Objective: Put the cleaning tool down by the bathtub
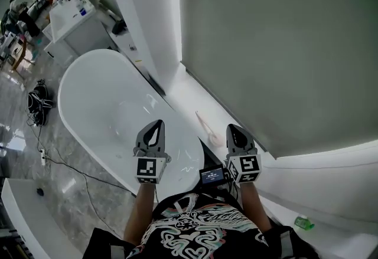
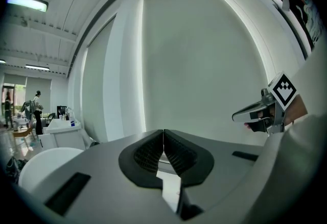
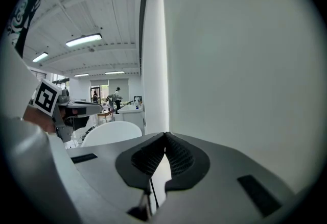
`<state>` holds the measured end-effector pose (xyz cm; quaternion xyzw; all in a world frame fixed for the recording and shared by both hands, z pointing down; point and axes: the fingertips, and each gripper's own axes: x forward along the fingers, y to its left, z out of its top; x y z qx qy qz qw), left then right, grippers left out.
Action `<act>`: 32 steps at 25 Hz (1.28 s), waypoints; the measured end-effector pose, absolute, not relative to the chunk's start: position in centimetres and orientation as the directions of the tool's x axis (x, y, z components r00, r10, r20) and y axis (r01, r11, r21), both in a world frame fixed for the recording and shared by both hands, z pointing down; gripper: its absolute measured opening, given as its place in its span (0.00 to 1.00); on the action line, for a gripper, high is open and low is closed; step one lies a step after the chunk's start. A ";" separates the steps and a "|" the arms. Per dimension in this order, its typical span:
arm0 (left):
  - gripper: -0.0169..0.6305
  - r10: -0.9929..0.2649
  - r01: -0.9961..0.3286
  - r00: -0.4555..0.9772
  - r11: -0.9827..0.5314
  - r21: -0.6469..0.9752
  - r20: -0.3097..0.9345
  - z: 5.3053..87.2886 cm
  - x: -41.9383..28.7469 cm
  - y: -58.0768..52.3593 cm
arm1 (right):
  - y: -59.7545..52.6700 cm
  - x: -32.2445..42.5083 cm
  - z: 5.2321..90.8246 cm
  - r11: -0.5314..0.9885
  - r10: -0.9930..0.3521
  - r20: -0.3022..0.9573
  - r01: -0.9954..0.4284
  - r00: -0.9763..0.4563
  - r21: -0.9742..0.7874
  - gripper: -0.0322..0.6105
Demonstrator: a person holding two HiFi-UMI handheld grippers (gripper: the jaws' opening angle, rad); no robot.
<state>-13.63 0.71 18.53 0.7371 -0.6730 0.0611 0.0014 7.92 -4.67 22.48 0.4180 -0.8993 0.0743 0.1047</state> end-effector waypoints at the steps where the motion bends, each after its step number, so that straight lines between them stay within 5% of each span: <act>1: 0.05 -0.993 -0.992 0.087 -0.094 -0.083 0.085 18.0 -13.5 0.9 | -4.5 8.0 22.1 0.639 -0.738 0.241 -0.768 -0.630 -0.050 0.09; 32: 0.05 -0.990 -0.988 0.117 -0.124 -0.090 0.078 15.4 -12.3 0.7 | -4.4 7.1 20.4 0.648 -0.738 0.200 -0.759 -0.645 -0.059 0.09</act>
